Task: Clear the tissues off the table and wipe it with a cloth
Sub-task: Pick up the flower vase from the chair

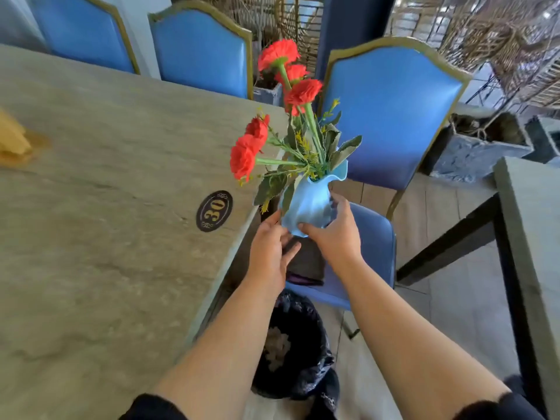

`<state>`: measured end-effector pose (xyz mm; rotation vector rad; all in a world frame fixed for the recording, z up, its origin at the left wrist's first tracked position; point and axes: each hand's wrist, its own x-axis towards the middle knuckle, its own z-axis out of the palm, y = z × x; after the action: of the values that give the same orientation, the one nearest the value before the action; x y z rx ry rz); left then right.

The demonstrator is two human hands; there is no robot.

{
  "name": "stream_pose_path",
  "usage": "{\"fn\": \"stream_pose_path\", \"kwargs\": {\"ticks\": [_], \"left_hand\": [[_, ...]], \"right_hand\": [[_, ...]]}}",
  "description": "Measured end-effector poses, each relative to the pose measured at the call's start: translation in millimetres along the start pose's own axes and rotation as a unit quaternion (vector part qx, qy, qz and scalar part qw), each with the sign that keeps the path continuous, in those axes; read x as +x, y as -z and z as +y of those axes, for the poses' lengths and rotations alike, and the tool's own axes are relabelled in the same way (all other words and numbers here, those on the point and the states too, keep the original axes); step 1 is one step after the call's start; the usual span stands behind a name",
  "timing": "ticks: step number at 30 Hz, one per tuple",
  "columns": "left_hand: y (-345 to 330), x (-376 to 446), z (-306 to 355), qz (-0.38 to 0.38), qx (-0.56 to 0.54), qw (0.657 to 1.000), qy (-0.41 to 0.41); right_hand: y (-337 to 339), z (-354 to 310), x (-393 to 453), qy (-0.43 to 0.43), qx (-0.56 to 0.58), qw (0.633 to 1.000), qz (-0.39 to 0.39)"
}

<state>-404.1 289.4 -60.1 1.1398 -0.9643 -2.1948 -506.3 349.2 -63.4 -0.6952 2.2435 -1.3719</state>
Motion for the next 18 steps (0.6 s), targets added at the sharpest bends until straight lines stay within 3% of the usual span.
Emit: {"fn": "stream_pose_path", "kwargs": {"ticks": [10,18], "left_hand": [[136,-96,75,-0.007,0.024,0.998,-0.052],[232,-87,131,0.031,0.015,0.996,-0.085]], "right_hand": [[-105,-85,-113,0.029,0.022,0.999,0.006],[-209,-131,-117,0.056,0.024,0.997,-0.038]]}}
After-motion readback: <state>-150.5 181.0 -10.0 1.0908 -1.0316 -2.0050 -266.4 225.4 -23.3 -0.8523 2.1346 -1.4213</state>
